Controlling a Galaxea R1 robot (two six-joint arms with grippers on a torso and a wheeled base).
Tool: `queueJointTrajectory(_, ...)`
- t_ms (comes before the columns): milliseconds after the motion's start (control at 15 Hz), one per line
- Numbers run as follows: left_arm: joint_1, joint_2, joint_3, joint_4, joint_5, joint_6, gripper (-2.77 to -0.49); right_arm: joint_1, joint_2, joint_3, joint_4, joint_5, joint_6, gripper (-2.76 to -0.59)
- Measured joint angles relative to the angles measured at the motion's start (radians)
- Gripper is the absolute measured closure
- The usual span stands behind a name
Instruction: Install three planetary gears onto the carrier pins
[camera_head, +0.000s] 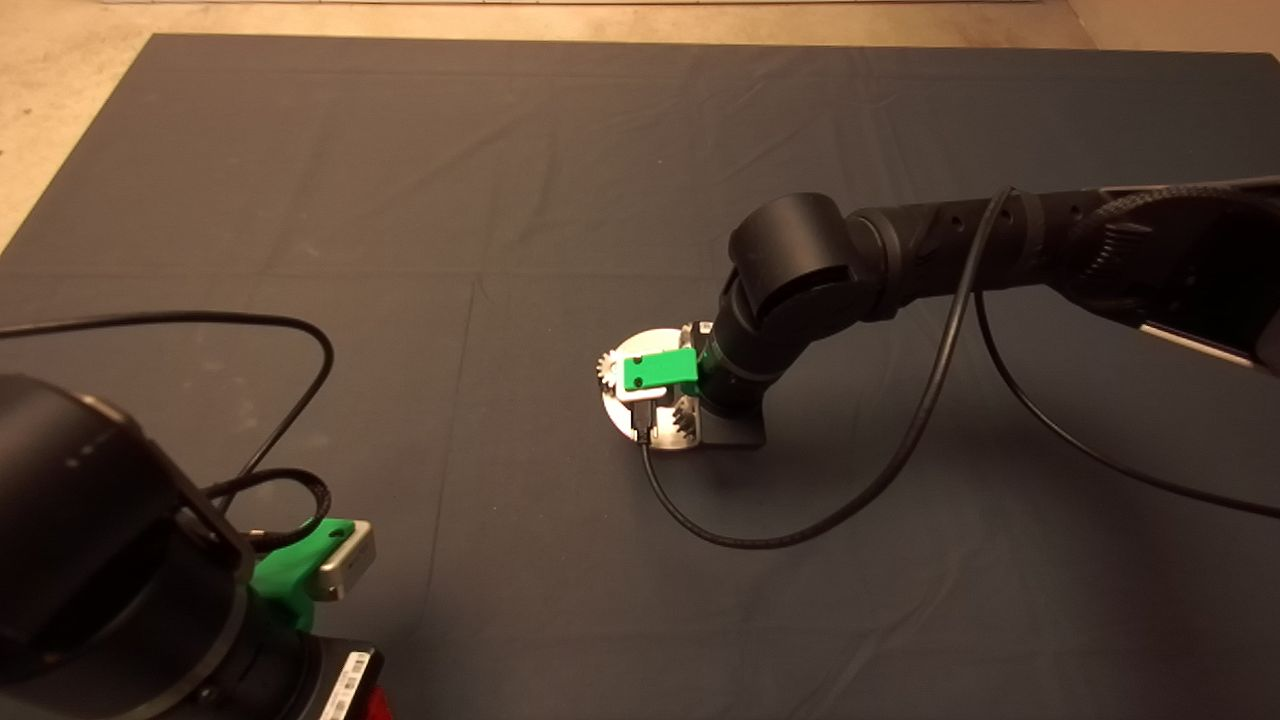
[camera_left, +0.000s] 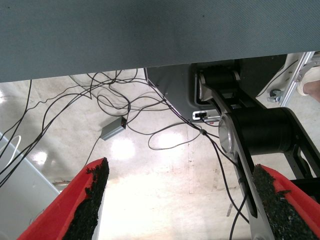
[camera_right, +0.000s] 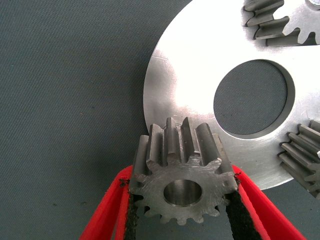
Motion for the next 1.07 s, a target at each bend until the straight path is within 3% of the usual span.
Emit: queueJointTrajectory(1067,0.000,0.000,0.000,0.000,0.000,0.000,-2.04,-0.008,0.000,0.000,0.000,0.000,-0.002,-1.06)
